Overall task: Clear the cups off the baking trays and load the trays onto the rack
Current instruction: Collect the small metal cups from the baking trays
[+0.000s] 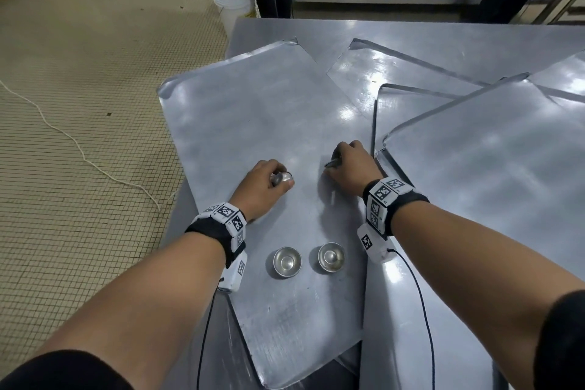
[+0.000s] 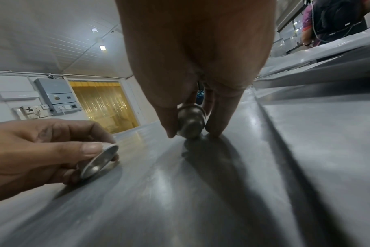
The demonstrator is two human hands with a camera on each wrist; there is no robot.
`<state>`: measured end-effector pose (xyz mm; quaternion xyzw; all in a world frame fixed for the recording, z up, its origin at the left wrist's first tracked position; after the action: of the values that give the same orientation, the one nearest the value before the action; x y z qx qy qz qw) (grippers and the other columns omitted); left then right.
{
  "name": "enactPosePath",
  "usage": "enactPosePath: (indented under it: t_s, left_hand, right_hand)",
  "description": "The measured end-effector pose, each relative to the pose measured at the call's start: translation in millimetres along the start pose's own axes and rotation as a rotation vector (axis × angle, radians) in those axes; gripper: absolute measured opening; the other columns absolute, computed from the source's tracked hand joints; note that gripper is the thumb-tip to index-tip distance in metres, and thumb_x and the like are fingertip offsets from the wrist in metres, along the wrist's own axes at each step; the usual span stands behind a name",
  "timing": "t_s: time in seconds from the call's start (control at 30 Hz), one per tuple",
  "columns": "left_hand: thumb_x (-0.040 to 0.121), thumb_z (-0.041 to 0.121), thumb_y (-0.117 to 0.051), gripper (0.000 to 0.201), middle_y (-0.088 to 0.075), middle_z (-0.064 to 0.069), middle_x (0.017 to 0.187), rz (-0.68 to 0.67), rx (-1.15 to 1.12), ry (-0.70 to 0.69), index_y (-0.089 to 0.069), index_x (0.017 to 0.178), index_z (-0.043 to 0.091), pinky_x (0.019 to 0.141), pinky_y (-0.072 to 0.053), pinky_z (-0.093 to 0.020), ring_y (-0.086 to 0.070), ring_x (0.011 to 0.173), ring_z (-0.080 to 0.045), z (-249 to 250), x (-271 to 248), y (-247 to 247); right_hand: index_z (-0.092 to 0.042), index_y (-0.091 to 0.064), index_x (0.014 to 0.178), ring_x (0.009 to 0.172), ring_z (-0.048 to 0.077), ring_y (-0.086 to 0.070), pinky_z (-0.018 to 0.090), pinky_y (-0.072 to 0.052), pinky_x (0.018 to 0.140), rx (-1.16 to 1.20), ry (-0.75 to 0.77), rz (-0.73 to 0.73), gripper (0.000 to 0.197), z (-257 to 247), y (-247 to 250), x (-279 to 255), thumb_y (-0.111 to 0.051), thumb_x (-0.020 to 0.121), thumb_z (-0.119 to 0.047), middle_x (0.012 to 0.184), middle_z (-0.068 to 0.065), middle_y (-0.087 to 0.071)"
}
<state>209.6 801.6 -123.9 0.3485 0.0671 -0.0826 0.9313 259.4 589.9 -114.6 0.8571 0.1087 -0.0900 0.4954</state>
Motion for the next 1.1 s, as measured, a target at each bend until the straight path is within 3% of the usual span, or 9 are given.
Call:
enactPosePath:
  t_s: [0.2,0.33,0.43,0.57,0.6,0.7,0.83,0.97,1.1]
  left_hand:
    - [0.092,0.045,-0.066,0.03,-0.061,0.005,0.1,-0.002,-0.003,0.04,-0.051,0.109,0.025,0.075,-0.051,-0.034,-0.058,0.082,-0.012,-2,-20,1]
    - [0.09,0.04,-0.07,0.033,-0.054,0.005,0.112,0.019,0.01,0.03,-0.051,0.114,0.026,0.082,-0.051,-0.03,-0.06,0.094,-0.013,1,-23,3]
    - [0.089,0.034,-0.07,0.024,-0.051,0.003,0.11,0.029,0.104,0.006,-0.053,0.097,0.019,0.075,-0.043,-0.024,-0.058,0.092,-0.017,2,-28,0]
    - [0.087,0.029,-0.075,0.029,-0.046,0.006,0.105,0.058,0.114,-0.01,-0.054,0.091,0.009,0.064,-0.036,-0.004,-0.057,0.081,0.008,3,-32,-2]
    - [0.086,0.031,-0.077,0.032,-0.046,0.006,0.104,0.061,0.12,-0.01,-0.054,0.09,0.009,0.065,-0.037,-0.006,-0.057,0.08,0.008,4,-33,-2]
    - [0.08,0.043,-0.08,0.041,-0.052,0.003,0.099,0.067,0.173,0.002,-0.053,0.086,0.012,0.068,-0.042,-0.026,-0.055,0.08,-0.015,5,-35,-2]
    - [0.075,0.047,-0.082,0.048,-0.056,0.004,0.092,0.093,0.155,0.018,-0.049,0.093,0.018,0.063,-0.043,-0.028,-0.055,0.078,-0.015,4,-38,0]
    - [0.073,0.049,-0.083,0.063,-0.059,0.004,0.104,0.08,0.12,0.028,-0.049,0.121,0.026,0.079,-0.052,-0.034,-0.061,0.091,-0.016,1,-40,-2]
    - [0.076,0.047,-0.082,0.074,-0.058,0.003,0.119,0.046,0.161,0.026,-0.05,0.139,0.025,0.088,-0.046,-0.029,-0.059,0.104,-0.016,1,-39,-4]
  right_hand:
    - [-0.015,-0.059,0.105,0.089,0.022,-0.054,0.027,-0.039,0.081,-0.035,0.001,-0.001,0.02,8,-2,-16,-0.06,0.092,-0.029,0.119,0.007,-0.051]
    - [-0.013,-0.051,0.136,0.113,0.031,-0.059,0.036,-0.047,0.097,-0.024,-0.019,-0.03,0.049,12,-6,-23,-0.061,0.09,-0.027,0.132,0.012,-0.05]
    - [-0.013,-0.056,0.135,0.113,0.029,-0.058,0.036,-0.046,0.1,-0.059,-0.018,-0.071,0.05,15,-13,-29,-0.062,0.088,-0.029,0.132,0.012,-0.048]
    - [-0.015,-0.058,0.133,0.111,0.03,-0.059,0.034,-0.046,0.095,-0.054,-0.017,-0.046,0.048,20,-19,-36,-0.064,0.087,-0.029,0.128,0.011,-0.049]
    - [-0.015,-0.057,0.134,0.111,0.031,-0.059,0.034,-0.046,0.095,-0.049,-0.019,-0.039,0.049,21,-19,-38,-0.064,0.088,-0.029,0.128,0.012,-0.05]
    - [-0.015,-0.056,0.134,0.113,0.03,-0.059,0.034,-0.046,0.096,-0.023,-0.026,-0.013,0.049,21,-21,-42,-0.064,0.088,-0.029,0.128,0.011,-0.054]
    - [-0.022,-0.062,0.127,0.116,0.022,-0.057,0.029,-0.045,0.093,0.004,-0.016,-0.006,0.052,22,-26,-45,-0.07,0.079,-0.041,0.13,0.002,-0.058]
    - [-0.019,-0.058,0.134,0.116,0.027,-0.058,0.032,-0.046,0.097,0.032,-0.038,0.023,0.058,26,-25,-49,-0.072,0.081,-0.036,0.129,0.007,-0.058]
    - [-0.017,-0.056,0.134,0.114,0.029,-0.059,0.037,-0.048,0.096,0.045,-0.03,0.042,0.057,27,-27,-51,-0.073,0.082,-0.035,0.125,0.009,-0.059]
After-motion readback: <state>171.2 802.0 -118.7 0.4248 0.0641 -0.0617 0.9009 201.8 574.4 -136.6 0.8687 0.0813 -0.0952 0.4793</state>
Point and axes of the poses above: each hand's wrist, its own x-axis towards the middle knuckle, its own y-axis out of the back of the hand, z = x × y, the point moved 8 cm from there along x, towards the middle knuckle
